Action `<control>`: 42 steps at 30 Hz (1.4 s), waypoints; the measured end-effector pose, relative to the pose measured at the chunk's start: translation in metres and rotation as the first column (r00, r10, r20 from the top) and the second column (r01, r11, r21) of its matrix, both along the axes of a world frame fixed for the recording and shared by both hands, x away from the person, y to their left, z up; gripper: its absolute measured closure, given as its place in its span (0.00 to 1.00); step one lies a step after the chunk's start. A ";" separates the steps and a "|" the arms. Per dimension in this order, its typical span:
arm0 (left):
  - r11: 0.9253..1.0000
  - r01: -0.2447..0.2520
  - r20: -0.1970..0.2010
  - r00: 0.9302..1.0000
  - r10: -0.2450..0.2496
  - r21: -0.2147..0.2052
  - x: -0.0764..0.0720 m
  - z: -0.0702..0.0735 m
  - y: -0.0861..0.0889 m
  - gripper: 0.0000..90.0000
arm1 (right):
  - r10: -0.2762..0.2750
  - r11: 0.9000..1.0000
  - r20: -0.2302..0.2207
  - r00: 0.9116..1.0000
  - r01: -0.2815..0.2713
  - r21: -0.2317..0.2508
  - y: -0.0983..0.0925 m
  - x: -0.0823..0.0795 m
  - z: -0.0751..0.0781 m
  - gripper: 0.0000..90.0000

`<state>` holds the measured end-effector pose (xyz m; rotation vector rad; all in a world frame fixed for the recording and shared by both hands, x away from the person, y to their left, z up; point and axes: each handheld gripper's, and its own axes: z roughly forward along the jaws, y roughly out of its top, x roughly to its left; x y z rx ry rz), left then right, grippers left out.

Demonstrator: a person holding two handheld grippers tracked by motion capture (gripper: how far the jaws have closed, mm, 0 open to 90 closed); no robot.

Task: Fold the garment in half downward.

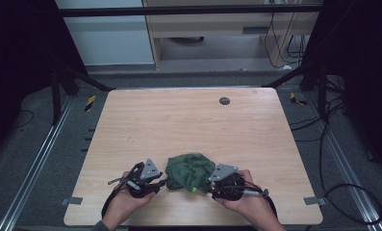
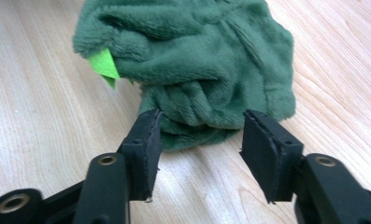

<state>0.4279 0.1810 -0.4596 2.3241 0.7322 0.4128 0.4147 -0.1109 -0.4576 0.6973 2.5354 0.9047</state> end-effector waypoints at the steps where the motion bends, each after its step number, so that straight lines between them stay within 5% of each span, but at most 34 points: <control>1: 1.000 0.000 0.000 1.000 0.000 0.000 0.000 0.000 0.000 0.74 | -0.003 1.000 -0.001 1.000 0.003 0.002 -0.001 0.000 0.000 0.49; 18: 0.999 -0.040 0.007 0.999 0.040 0.004 0.000 0.003 0.014 0.60 | -0.072 0.997 -0.008 0.997 0.072 0.019 -0.025 0.006 0.000 0.34; 28: 0.995 -0.103 -0.014 0.995 0.103 -0.001 0.008 0.005 0.027 0.35 | -0.139 0.988 -0.023 0.990 0.140 0.061 -0.039 0.018 -0.001 0.12; 36: 0.980 -0.192 -0.031 0.981 0.191 -0.045 0.019 0.007 0.049 0.13 | -0.187 0.977 -0.034 0.982 0.189 0.095 -0.056 0.027 -0.001 0.07; 42: 0.980 -0.194 -0.039 0.981 0.192 -0.053 0.022 0.005 0.064 0.10 | -0.207 0.971 -0.048 0.977 0.211 0.112 -0.067 0.032 -0.003 0.07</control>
